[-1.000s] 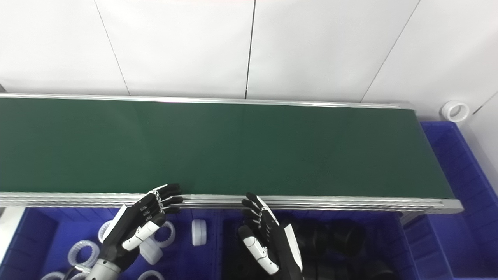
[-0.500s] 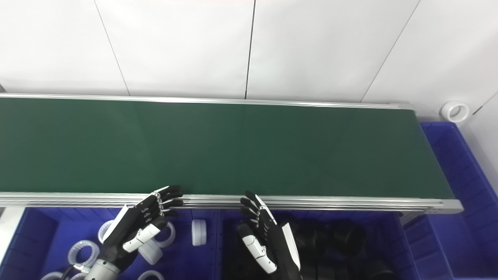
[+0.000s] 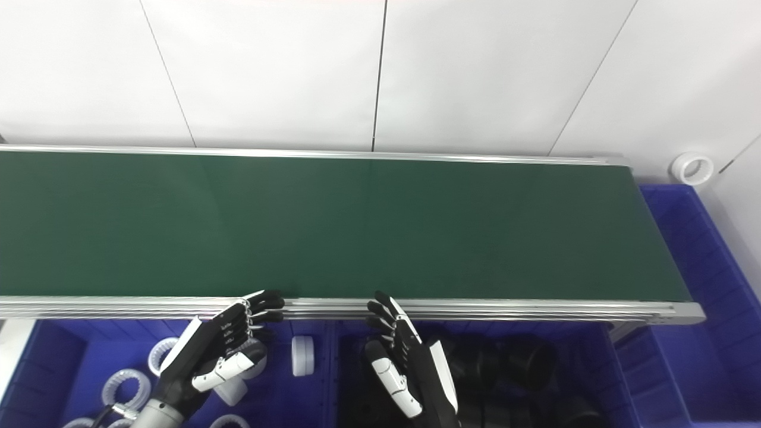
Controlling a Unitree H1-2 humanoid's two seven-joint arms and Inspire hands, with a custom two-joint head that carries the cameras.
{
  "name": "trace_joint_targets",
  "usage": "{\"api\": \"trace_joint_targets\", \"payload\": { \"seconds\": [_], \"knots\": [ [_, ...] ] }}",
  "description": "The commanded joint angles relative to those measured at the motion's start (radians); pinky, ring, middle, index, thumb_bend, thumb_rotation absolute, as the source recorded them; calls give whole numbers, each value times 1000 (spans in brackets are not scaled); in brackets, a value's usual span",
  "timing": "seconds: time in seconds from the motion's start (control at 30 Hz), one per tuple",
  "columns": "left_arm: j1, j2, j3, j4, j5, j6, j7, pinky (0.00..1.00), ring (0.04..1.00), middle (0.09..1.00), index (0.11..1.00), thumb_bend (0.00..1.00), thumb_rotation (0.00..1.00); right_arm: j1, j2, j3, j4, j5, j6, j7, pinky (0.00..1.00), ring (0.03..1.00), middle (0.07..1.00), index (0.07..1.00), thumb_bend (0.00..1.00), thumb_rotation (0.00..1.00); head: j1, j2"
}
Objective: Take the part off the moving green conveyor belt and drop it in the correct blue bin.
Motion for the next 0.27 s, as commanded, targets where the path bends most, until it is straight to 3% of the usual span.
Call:
{"api": "trace_joint_targets", "payload": {
  "seconds": [0.0, 0.23],
  "knots": [
    [-4, 6, -5, -32, 2, -40, -1, 684, 774, 825, 828, 846, 622, -2, 5, 3, -22, 6, -47, -3, 718, 824, 875, 925, 499, 828, 2, -1],
    [-4, 6, -10, -35, 18, -40, 4, 682, 773, 827, 828, 849, 629, -6, 0, 3, -16, 11, -50, 0, 720, 825, 877, 924, 491, 823, 10, -4]
  ]
}}
